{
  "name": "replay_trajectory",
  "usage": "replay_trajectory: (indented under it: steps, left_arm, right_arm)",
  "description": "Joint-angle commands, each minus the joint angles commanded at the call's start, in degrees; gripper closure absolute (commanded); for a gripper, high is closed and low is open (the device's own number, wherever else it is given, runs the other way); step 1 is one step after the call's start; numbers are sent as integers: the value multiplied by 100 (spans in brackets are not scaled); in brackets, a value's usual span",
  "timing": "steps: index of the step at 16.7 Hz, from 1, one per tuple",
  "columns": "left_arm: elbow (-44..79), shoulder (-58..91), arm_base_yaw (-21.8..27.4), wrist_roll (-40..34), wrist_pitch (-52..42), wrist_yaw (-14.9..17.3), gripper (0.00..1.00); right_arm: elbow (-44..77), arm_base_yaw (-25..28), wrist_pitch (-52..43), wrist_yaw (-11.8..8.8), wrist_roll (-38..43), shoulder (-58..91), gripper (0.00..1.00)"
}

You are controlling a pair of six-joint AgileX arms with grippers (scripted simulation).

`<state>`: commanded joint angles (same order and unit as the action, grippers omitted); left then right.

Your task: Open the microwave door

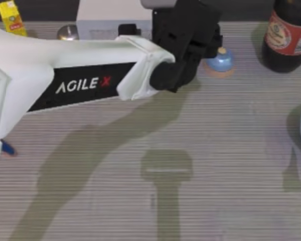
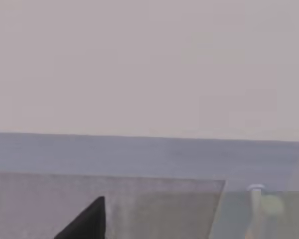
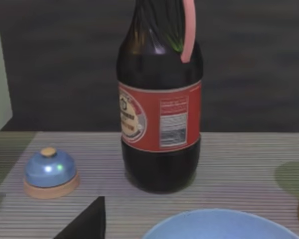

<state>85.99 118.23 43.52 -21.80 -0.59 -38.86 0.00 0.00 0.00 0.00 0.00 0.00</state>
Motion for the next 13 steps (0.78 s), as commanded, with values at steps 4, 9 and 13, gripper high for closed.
replay_trajectory:
  steps: [4,9,13]
  left_arm:
    - [566,668,-327,222,228,287,0]
    - [608,711,-354,240,245,311,8]
    - [608,711,-354,240,245,311,38]
  right_arm:
    - [0,0,0,0,0,0,0]
    - [0,0,0,0,0,0,0]
    - [0,0,0,0,0,0,0]
